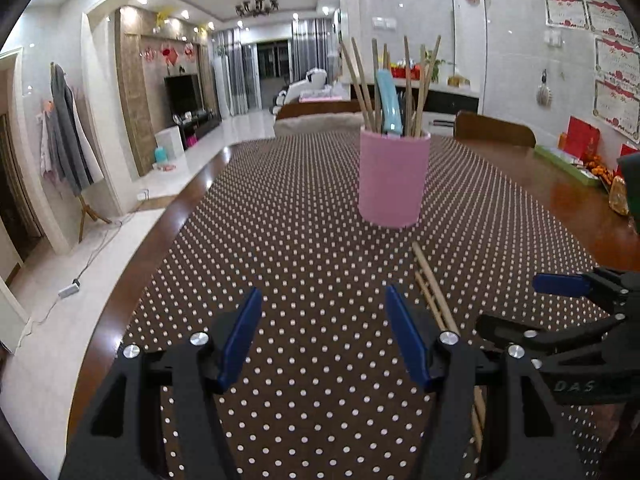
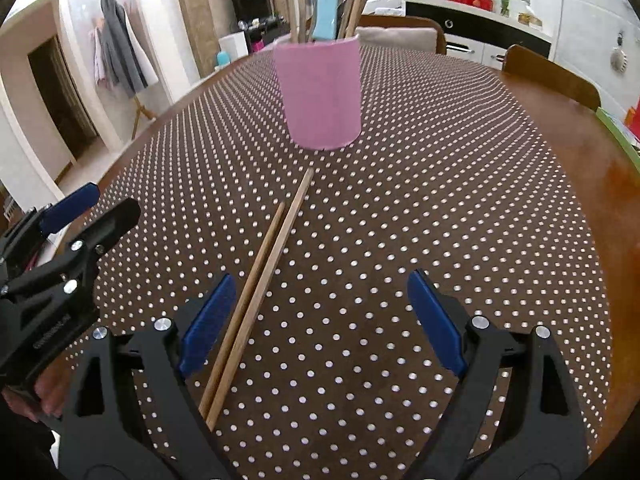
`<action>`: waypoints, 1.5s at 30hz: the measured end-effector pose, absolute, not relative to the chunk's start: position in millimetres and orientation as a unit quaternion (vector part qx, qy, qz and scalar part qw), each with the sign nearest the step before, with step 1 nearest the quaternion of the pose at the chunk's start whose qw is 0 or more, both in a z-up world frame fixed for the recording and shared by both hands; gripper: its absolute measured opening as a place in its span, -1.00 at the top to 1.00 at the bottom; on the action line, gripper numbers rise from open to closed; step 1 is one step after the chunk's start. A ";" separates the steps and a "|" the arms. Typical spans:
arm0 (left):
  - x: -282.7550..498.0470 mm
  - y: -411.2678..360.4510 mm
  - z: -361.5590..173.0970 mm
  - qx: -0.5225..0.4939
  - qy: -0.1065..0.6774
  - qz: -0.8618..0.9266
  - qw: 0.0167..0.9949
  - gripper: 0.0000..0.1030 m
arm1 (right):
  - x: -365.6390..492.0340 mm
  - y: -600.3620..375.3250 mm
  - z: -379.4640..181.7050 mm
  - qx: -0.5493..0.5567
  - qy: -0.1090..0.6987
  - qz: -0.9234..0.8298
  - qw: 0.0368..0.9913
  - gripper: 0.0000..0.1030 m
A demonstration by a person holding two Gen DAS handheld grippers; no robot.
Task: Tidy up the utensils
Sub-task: 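Move both grippers back over the last loose chopsticks on the cloth, then grasp a chopstick with the right gripper while the left gripper grasps another, then lift both chopsticks and lower them into the pink cup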
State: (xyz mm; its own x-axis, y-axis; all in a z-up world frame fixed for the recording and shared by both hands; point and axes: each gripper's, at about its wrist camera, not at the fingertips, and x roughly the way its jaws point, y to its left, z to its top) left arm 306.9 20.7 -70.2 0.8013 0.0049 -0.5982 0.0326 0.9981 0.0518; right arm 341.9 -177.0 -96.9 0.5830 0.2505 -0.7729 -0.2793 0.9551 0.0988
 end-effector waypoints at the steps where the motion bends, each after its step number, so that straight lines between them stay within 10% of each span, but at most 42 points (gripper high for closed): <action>1: 308.0 21.1 -72.6 0.030 0.321 -0.006 0.947 -0.26 | 343.8 -174.4 -99.7 -0.019 0.435 0.148 0.888 -0.67; 17: 334.6 19.4 -100.5 0.010 0.390 -0.012 0.921 -0.36 | 376.8 -155.7 -122.9 -0.051 0.466 0.103 0.877 -0.64; 22: 338.2 15.4 -102.4 0.009 0.404 -0.020 0.914 -0.40 | 387.3 -158.5 -114.7 -0.047 0.455 0.130 0.880 0.77; 45: 366.5 -62.5 -124.8 0.021 0.450 -0.028 0.892 -0.34 | 355.1 -236.0 -86.2 0.075 0.405 0.131 0.902 0.89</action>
